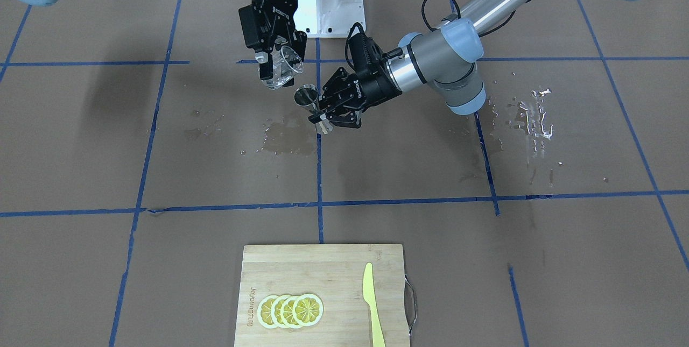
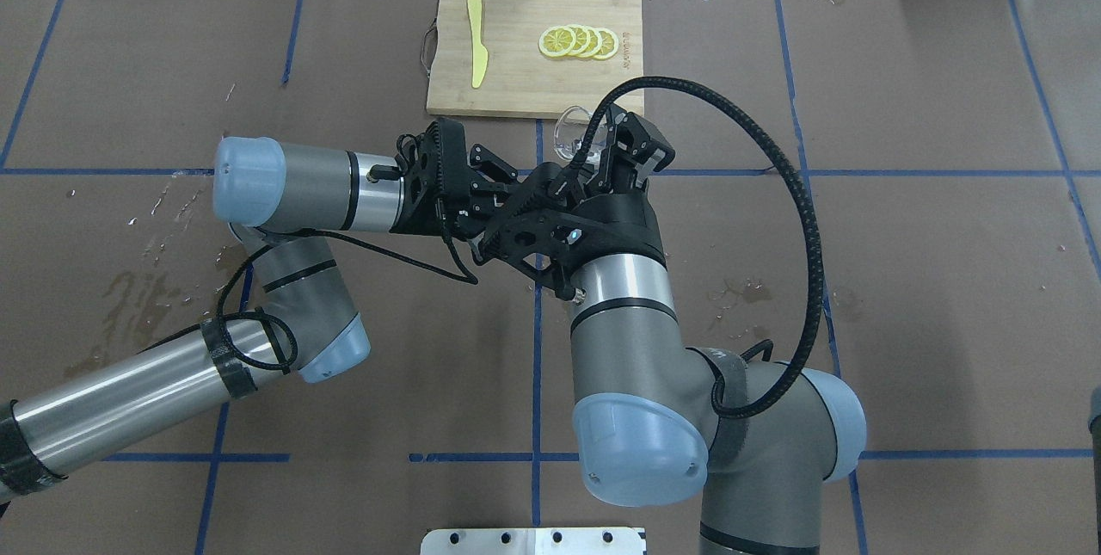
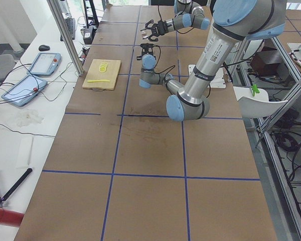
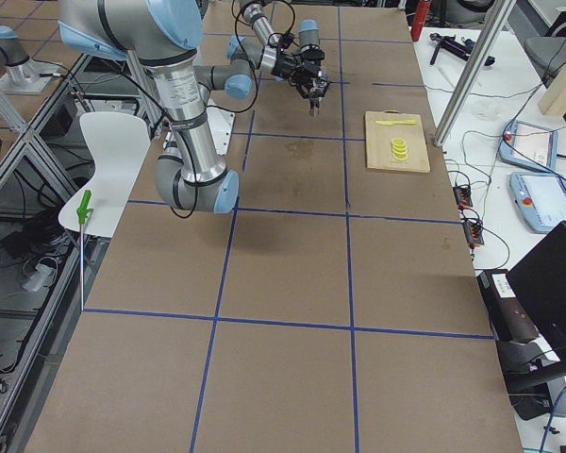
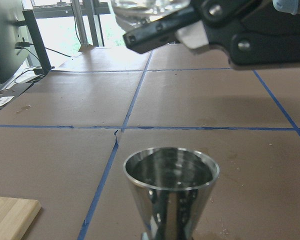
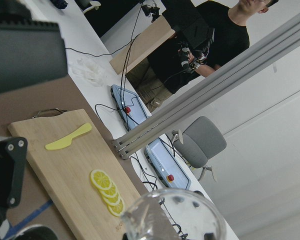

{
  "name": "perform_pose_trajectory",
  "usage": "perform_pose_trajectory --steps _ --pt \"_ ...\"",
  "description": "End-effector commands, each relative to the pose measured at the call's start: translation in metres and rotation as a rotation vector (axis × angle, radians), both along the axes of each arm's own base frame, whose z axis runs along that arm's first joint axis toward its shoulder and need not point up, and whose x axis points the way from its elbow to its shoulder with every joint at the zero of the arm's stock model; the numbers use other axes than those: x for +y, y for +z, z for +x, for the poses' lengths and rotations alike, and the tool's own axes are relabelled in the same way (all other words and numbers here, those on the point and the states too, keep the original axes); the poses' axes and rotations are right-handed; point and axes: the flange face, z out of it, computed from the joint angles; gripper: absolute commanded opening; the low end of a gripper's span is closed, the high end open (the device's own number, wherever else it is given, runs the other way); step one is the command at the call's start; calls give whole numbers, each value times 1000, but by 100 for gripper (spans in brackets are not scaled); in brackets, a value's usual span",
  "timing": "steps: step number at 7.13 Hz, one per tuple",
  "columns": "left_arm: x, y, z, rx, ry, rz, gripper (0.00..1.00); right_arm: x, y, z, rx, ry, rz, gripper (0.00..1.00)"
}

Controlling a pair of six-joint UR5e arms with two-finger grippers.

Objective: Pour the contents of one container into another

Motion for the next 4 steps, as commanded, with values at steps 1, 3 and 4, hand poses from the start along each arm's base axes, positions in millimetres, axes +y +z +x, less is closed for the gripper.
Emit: perform_pose_trajectory --steps 1,3,4 --pt "-1 0 -2 4 4 -15 0 1 5 5 -217 -2 -34 0" --pt "1 -3 -5 27 27 -69 0 -9 18 15 -281 -21 -50 0" --pt "0 -2 -7 31 24 -66 0 -11 28 20 -310 -30 -50 0"
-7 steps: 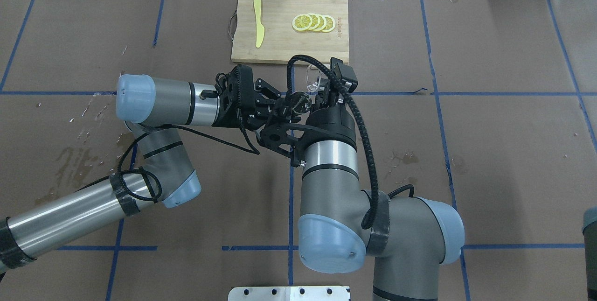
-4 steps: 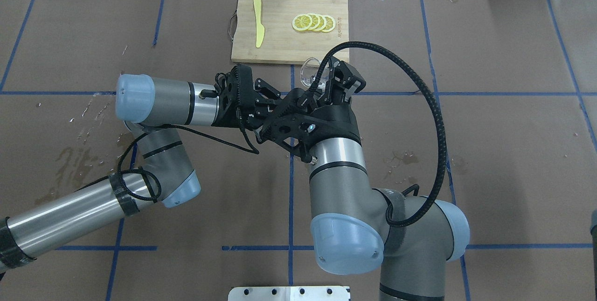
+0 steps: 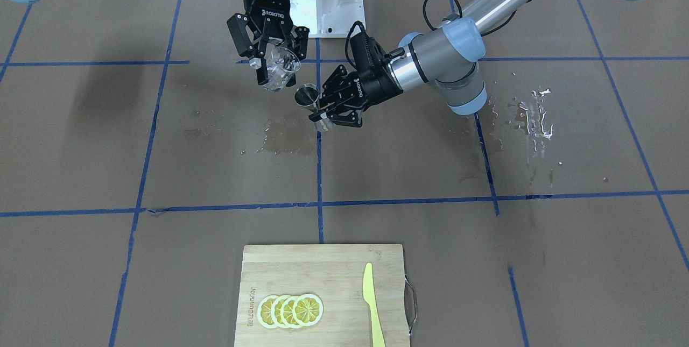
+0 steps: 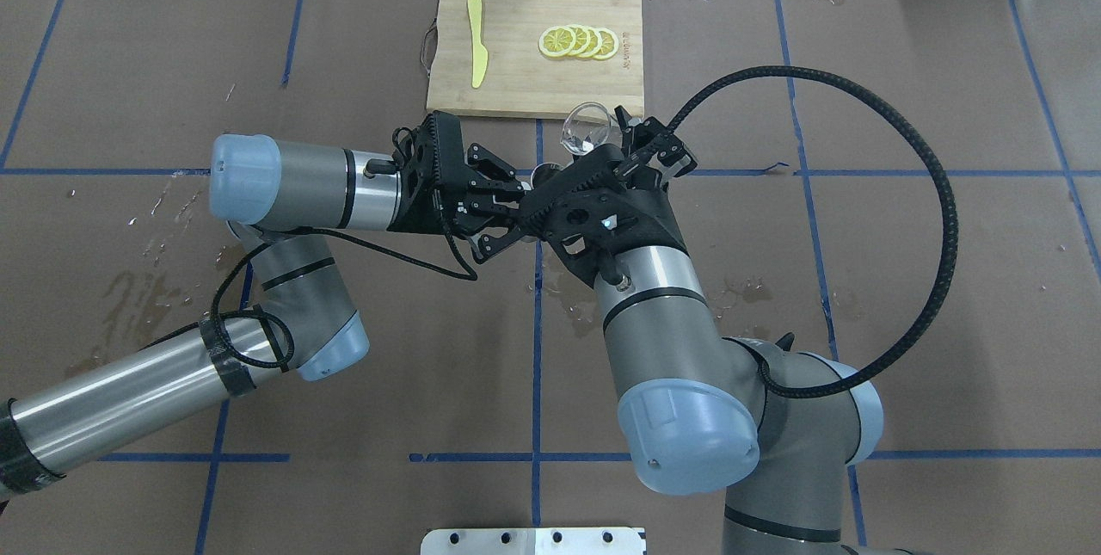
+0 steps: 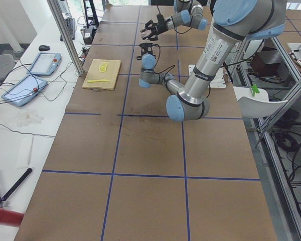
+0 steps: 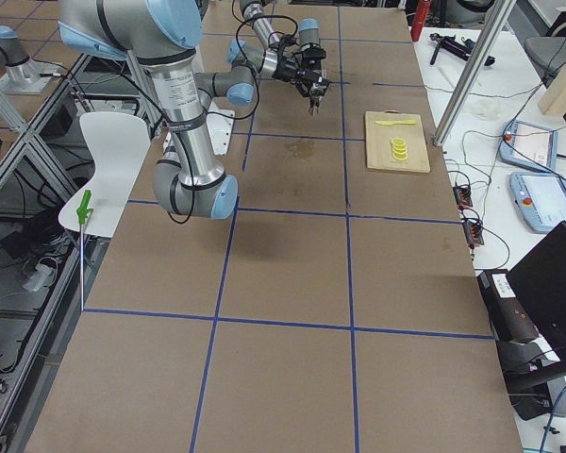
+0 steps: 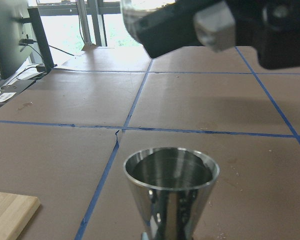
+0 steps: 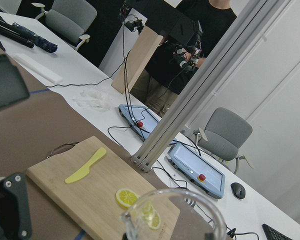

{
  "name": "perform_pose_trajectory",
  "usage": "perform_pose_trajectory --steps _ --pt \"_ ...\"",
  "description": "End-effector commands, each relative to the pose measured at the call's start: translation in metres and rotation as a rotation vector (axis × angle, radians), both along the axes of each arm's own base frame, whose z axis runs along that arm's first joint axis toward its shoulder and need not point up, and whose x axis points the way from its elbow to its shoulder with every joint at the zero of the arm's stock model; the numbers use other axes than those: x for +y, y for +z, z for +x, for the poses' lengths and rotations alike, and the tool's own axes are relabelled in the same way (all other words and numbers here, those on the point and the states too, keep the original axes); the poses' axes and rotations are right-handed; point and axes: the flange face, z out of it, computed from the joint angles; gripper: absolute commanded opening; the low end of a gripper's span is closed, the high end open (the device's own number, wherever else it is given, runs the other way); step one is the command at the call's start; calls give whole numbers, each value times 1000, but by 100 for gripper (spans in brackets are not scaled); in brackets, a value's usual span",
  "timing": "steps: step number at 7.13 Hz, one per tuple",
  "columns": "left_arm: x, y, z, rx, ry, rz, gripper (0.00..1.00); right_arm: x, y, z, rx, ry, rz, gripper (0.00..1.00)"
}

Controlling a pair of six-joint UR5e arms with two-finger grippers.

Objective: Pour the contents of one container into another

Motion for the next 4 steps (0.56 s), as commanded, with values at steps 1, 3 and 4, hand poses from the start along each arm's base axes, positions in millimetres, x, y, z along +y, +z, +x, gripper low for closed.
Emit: perform_pose_trajectory --steps 1,3,4 --pt "0 4 -8 11 -4 -1 0 -6 19 11 -51 -4 2 0" --pt "1 30 -31 35 -19 17 0 -10 20 14 -57 5 1 0" --pt "-1 36 -41 48 -29 24 0 -11 20 15 -66 11 -1 0"
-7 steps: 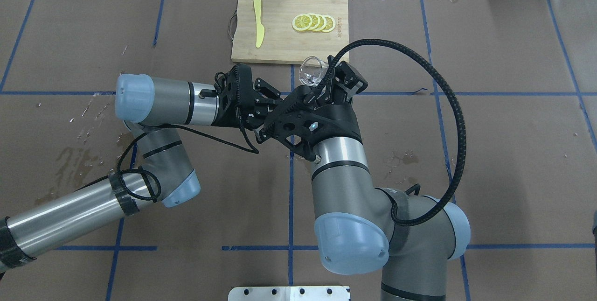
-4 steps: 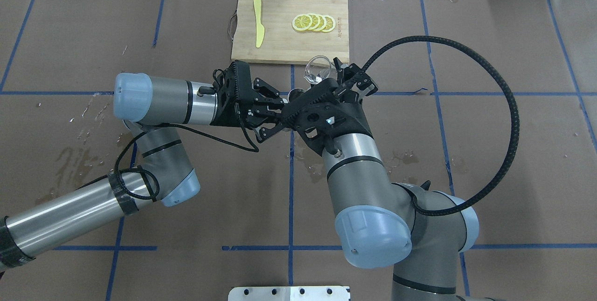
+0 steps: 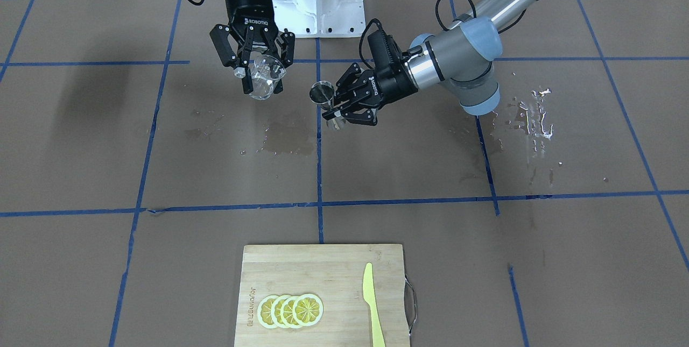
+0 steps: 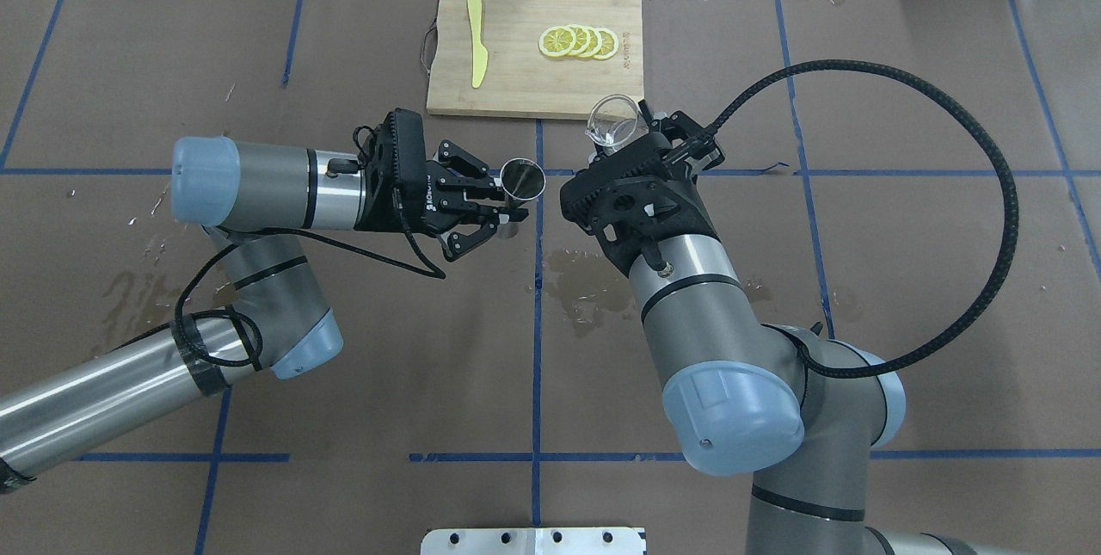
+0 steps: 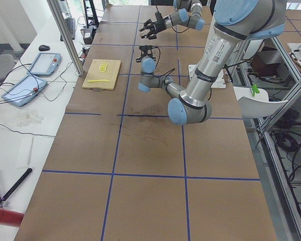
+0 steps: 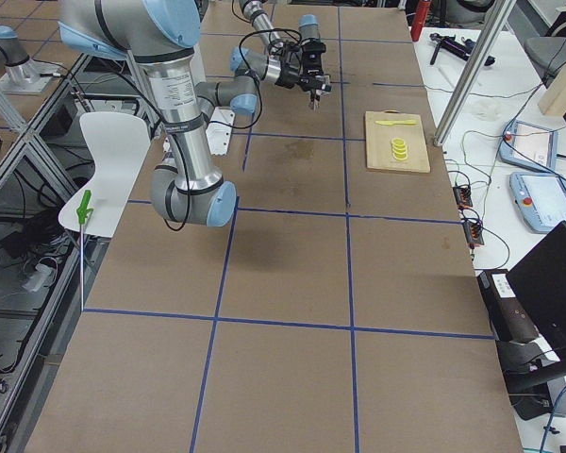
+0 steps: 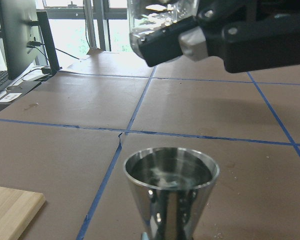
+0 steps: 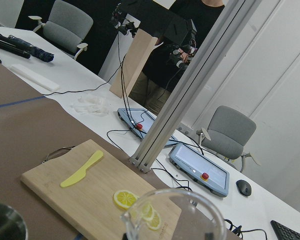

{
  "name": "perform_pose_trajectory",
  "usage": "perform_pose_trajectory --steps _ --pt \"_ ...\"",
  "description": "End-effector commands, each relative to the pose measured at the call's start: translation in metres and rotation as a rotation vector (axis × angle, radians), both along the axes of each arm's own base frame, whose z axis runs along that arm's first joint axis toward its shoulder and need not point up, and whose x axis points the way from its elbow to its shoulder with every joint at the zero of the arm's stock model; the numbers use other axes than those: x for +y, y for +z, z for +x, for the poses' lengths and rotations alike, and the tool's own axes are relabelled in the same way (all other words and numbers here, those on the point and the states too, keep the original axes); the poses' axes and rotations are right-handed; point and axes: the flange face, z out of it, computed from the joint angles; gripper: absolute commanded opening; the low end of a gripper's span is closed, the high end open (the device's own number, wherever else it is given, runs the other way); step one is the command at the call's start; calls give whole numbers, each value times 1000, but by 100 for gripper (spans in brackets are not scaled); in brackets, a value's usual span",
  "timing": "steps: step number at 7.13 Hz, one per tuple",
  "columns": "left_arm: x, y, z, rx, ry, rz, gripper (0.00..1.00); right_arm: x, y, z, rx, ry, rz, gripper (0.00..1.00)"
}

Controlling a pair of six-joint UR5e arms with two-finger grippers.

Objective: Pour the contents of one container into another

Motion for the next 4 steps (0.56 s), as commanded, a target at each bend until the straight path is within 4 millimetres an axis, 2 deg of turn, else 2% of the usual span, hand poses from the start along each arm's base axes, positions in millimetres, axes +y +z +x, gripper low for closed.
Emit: perform_pose_trajectory --steps 1,3,4 --pt "-1 19 -23 23 -20 15 0 -4 4 2 -65 19 -27 0" --pt "-9 48 -58 10 -11 33 0 -6 9 4 -90 32 -42 0" --pt "-10 70 -80 2 -10 41 0 -10 10 7 -88 41 -41 0"
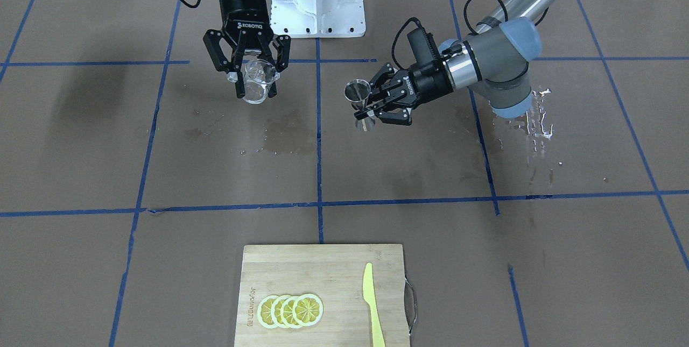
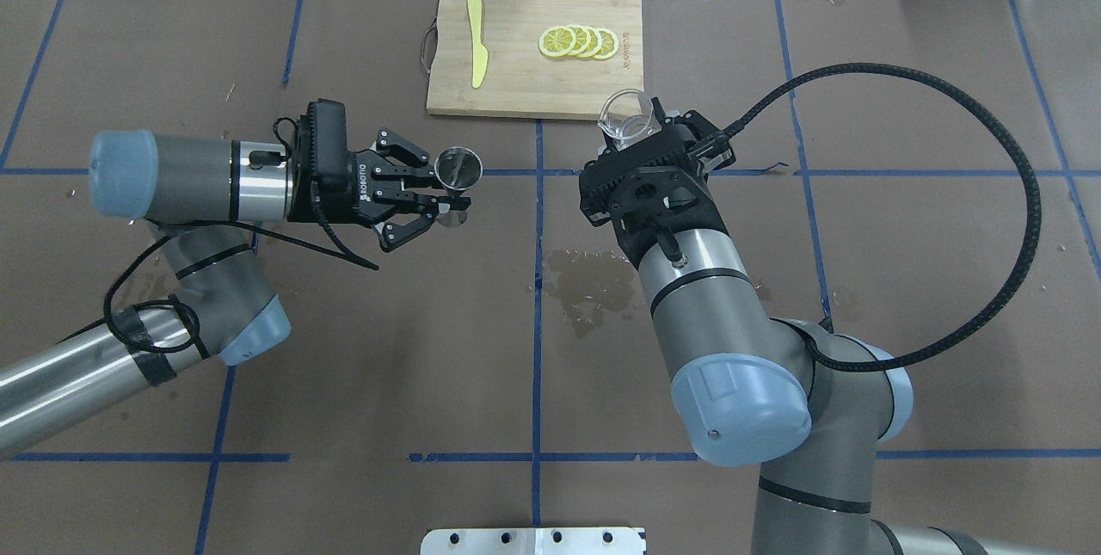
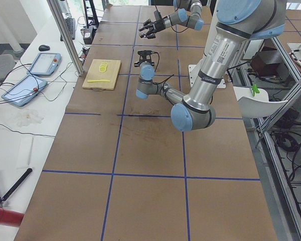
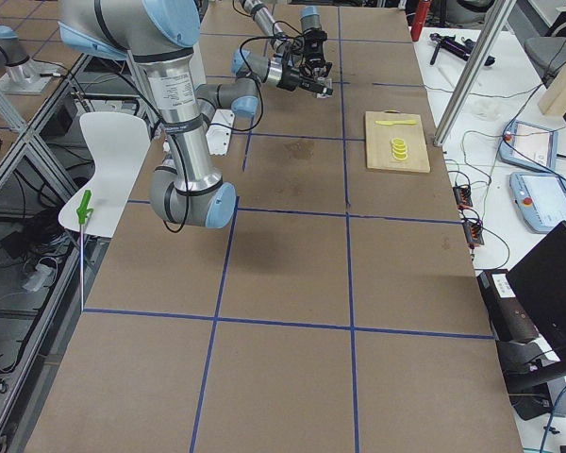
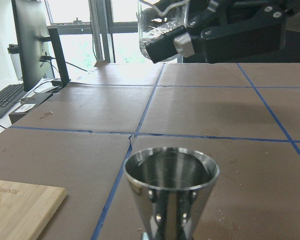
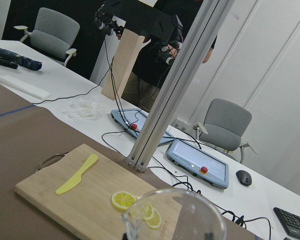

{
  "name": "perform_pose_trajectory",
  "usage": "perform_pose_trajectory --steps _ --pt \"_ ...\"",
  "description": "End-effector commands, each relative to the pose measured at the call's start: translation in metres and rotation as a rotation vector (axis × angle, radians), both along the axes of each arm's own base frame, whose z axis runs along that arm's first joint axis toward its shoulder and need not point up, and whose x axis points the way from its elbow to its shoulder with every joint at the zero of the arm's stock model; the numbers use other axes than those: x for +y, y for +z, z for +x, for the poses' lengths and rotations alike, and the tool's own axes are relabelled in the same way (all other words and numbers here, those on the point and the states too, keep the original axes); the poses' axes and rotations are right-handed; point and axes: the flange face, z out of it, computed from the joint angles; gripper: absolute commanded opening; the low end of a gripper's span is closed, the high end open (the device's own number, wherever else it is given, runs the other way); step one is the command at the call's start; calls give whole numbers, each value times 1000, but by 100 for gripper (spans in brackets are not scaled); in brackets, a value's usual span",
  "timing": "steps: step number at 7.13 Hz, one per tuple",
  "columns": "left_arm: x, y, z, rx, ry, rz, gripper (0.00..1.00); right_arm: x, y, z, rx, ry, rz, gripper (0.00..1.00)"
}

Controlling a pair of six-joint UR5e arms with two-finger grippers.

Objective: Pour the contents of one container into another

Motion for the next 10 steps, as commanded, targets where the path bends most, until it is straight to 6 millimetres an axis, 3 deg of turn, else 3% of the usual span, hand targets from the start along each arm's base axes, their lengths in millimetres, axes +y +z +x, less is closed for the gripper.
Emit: perform_pose_trajectory --steps 1,5,9,10 --pt "-2 43 -41 -9 6 -9 0 -9 3 4 1 19 -4 0" --pt "17 113 -105 60 -1 -96 0 -10 3 5 3 22 -4 0" --pt "91 184 -180 77 10 -170 0 -9 3 4 3 19 -4 0" --pt "92 191 -190 125 -31 -225 0 -9 3 4 3 19 -4 0"
